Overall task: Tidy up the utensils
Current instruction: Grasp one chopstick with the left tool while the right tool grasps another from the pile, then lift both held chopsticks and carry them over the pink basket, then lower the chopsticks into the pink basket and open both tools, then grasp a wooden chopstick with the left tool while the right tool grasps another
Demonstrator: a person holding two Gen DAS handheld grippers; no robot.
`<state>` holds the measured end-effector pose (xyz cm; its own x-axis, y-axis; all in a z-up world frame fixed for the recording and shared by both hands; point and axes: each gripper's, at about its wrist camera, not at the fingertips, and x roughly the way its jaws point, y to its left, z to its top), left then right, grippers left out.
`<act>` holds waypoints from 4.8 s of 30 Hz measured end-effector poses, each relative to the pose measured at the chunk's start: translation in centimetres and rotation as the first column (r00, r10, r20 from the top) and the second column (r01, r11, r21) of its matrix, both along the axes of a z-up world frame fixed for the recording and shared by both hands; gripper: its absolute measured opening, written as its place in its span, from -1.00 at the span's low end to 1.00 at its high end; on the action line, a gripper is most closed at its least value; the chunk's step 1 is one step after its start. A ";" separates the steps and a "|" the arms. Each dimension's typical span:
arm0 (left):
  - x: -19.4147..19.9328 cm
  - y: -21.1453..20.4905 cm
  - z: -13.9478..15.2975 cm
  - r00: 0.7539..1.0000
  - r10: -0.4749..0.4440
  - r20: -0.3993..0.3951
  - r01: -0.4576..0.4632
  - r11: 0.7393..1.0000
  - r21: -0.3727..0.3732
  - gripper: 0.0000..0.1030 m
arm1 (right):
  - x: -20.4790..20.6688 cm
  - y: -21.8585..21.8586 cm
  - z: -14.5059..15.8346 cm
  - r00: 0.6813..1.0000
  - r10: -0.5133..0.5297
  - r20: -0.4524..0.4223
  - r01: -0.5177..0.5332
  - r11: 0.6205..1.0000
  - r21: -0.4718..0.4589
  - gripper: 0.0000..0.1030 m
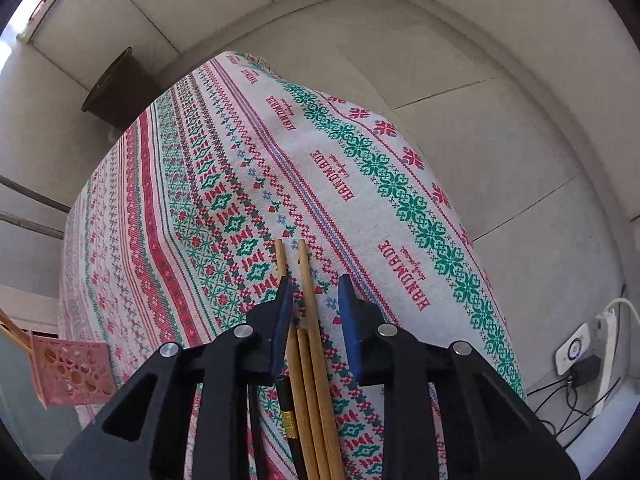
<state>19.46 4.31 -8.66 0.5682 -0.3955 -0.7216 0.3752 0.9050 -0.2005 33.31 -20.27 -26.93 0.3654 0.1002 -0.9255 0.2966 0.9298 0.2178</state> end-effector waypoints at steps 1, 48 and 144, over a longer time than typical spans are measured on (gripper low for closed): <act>-0.1 0.1 0.1 1.000 0.002 0.000 -0.002 1.000 -0.001 -0.93 | 0.0 0.8 0.1 1.000 0.020 0.003 -0.020 0.998 -0.055 -0.60; -0.5 15.0 15.5 0.825 0.497 0.267 -0.410 0.853 -0.321 -0.94 | -13.2 8.7 30.8 0.759 0.116 0.641 -0.260 0.956 0.135 -0.89; 15.7 -17.1 -15.1 0.958 -0.035 -0.285 0.076 0.988 0.135 -0.93 | -13.9 -12.6 12.1 0.938 -0.334 0.092 0.298 0.914 0.275 0.87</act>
